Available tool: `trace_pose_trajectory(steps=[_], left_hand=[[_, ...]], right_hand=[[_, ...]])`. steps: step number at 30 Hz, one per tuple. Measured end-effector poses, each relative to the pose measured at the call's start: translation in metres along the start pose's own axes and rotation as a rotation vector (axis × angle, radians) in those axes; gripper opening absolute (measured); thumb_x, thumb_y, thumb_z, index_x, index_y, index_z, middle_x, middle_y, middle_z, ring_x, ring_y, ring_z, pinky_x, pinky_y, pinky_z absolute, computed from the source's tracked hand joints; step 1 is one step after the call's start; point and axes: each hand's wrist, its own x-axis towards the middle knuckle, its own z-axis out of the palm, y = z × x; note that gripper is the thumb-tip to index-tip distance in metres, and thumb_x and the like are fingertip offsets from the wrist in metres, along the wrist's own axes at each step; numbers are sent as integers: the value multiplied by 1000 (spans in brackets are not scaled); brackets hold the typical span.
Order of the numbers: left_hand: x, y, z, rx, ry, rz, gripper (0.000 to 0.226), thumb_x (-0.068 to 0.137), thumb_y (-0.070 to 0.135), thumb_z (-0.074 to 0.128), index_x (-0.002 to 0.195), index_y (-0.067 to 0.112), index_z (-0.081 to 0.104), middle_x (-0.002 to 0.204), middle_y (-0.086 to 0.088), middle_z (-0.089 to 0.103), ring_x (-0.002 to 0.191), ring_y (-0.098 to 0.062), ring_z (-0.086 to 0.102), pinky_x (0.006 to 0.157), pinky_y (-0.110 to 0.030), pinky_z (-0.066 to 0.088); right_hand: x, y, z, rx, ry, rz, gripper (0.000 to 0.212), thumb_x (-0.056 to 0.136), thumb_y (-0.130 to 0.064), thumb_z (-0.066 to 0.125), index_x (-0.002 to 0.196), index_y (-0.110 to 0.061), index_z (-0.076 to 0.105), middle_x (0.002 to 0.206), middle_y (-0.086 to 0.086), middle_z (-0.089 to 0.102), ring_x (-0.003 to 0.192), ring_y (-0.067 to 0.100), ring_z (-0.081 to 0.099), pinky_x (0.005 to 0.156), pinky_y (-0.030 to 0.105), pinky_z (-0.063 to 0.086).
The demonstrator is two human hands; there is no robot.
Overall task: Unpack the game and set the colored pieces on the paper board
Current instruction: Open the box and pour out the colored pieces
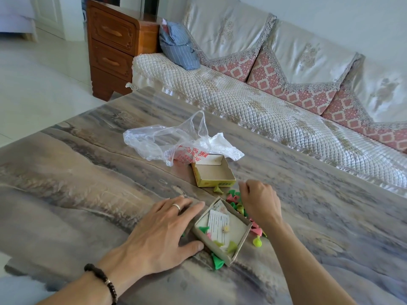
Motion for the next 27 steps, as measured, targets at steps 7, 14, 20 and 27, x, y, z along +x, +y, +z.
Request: trace_pose_trajectory(steps=[7, 14, 20, 27], left_hand=[[52, -1, -28, -31, -227, 170, 115, 62, 49, 79, 149, 41, 4, 156, 18, 13, 142, 2, 7, 112, -13, 7], [81, 10, -26, -28, -447, 170, 129, 56, 45, 87, 152, 34, 2, 154, 6, 26, 139, -9, 22, 114, -24, 21], [74, 10, -29, -40, -404, 178, 125, 57, 47, 87, 152, 28, 7, 155, 7, 24, 138, -11, 24, 109, -22, 18], [69, 8, -26, -28, -359, 142, 126, 58, 52, 84, 152, 29, 4, 158, 8, 15, 141, -9, 18, 111, -20, 14]], right_hand=[[-35, -13, -43, 233, -116, -292, 12, 85, -20, 60, 76, -22, 68, 72, -11, 65, 69, 7, 59, 63, 25, 49], [-53, -24, -59, -29, -572, -496, 51, 81, -25, 61, 131, -33, 52, 123, -19, 51, 113, -1, 47, 93, 15, 37], [-51, -26, -40, -107, -598, -578, 79, 74, -40, 73, 142, -37, 32, 138, -17, 39, 126, 6, 36, 106, 26, 34], [-42, -32, -34, 5, -632, -472, 49, 77, -28, 71, 121, -28, 48, 119, -8, 57, 105, 13, 54, 86, 27, 48]])
